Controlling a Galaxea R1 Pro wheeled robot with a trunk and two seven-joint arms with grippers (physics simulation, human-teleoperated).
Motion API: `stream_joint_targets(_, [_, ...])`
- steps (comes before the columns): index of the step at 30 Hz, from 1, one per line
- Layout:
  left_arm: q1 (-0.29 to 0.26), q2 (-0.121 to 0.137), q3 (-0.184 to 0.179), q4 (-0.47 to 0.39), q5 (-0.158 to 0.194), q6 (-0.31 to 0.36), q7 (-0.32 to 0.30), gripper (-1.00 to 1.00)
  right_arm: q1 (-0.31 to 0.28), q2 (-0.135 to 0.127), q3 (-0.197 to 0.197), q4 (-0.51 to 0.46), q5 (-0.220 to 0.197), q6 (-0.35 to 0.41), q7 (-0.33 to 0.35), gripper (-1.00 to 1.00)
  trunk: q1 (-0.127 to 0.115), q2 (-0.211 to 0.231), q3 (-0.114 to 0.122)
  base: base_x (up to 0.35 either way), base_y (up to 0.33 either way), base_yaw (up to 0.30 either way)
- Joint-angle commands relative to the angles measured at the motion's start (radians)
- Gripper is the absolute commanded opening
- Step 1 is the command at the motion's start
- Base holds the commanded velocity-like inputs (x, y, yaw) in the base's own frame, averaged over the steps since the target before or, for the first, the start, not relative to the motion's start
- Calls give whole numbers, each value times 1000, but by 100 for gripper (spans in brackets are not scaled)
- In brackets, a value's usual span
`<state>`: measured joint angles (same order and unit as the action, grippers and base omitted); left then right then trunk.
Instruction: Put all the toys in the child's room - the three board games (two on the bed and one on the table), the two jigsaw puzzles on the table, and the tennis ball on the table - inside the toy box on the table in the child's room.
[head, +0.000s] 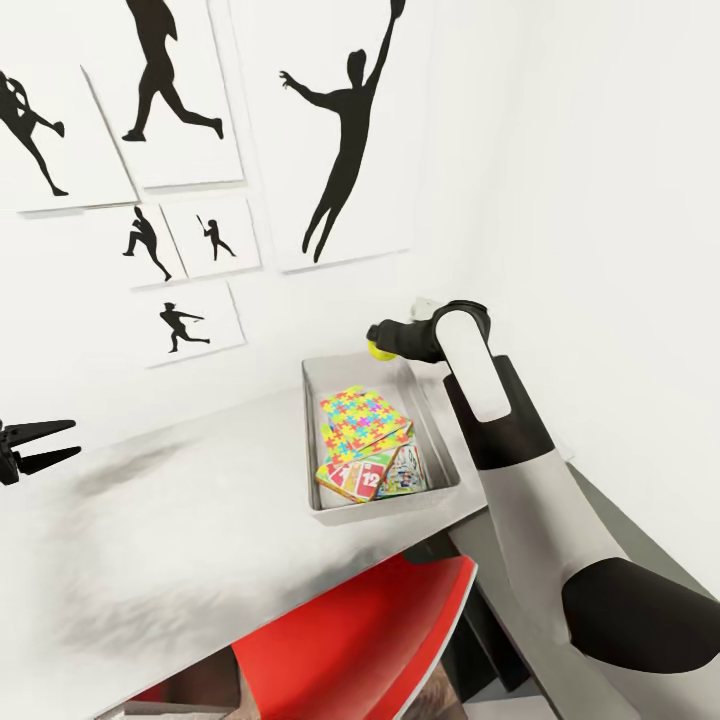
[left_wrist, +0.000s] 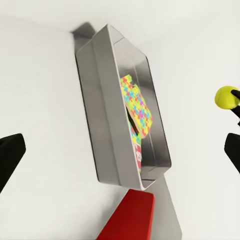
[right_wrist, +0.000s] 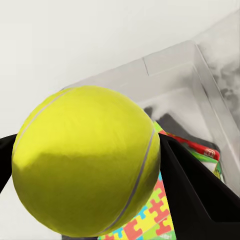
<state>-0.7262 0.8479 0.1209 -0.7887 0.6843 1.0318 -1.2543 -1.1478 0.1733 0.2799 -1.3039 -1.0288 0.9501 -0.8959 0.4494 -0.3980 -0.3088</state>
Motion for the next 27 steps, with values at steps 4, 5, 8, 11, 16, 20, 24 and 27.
stream_joint_targets(4, [-1,0,-1,0,1,7,-2,100,-1,0,0,-2,-11,2,-12,-100,1,-2,-2,0,0,2])
stream_joint_targets(5, [-1,0,0,0,1,7,-2,100,-1,0,-1,-2,-11,2,-12,-100,1,-2,-2,0,0,0])
stream_joint_targets(8, [-1,0,1,0,1,8,-2,100,-1,0,-1,-2,-10,2,-12,-100,1,-2,-2,0,0,0])
stream_joint_targets(11, [-1,0,1,0,1,7,-2,100,-1,0,-1,2,-10,3,-13,-100,1,-2,-2,0,0,0])
stream_joint_targets(16, [-1,0,-1,0,1,7,-1,100,-2,1,-3,151,-10,30,-14,-100,1,-2,-2,0,0,0])
stream_joint_targets(20, [-1,0,0,0,1,7,-1,100,-3,1,-4,196,-11,58,-14,-100,1,-2,-2,0,0,0])
stream_joint_targets(24, [-1,0,0,0,1,7,0,100,-3,1,-4,204,-12,75,-14,-100,1,-2,-2,0,0,0])
stream_joint_targets(27, [-1,0,0,0,1,7,0,100,-3,1,-4,206,-13,78,-13,-100,1,-2,-2,0,0,0])
